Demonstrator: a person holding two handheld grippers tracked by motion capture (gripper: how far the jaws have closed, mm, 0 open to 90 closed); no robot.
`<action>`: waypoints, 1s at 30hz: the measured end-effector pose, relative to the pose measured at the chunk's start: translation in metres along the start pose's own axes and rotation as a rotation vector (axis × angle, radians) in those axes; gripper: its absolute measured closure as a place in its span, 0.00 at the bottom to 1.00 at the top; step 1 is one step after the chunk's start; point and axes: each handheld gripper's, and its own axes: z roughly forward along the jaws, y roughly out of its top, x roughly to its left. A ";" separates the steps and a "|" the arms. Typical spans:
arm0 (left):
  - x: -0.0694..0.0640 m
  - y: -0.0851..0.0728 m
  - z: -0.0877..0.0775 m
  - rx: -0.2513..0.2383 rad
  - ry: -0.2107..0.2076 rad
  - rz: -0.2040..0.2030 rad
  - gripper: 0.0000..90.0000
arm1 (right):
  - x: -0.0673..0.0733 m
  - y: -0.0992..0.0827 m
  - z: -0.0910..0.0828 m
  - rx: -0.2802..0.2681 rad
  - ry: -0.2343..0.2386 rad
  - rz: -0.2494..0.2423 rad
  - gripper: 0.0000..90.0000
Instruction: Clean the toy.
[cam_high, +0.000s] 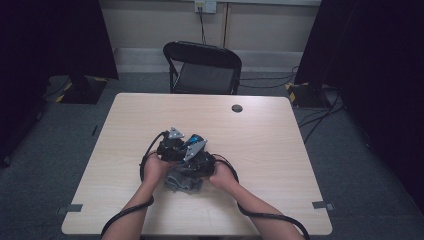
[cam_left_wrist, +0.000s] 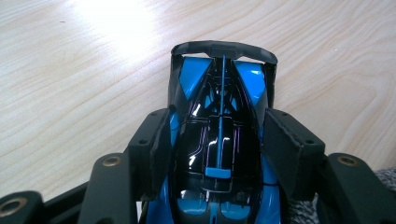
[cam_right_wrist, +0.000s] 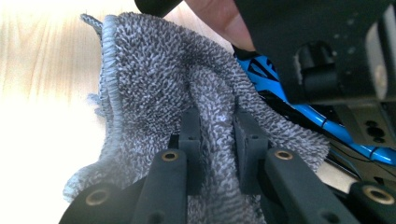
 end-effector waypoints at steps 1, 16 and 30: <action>0.000 0.000 0.000 -0.001 0.000 0.000 0.48 | 0.000 0.000 0.000 0.000 -0.001 0.000 0.85; -0.001 -0.001 0.000 -0.013 0.001 -0.010 0.48 | -0.008 -0.004 -0.006 0.006 -0.020 0.015 0.85; -0.001 0.000 0.000 -0.008 -0.001 -0.009 0.48 | -0.021 -0.013 -0.014 0.009 -0.049 0.059 0.85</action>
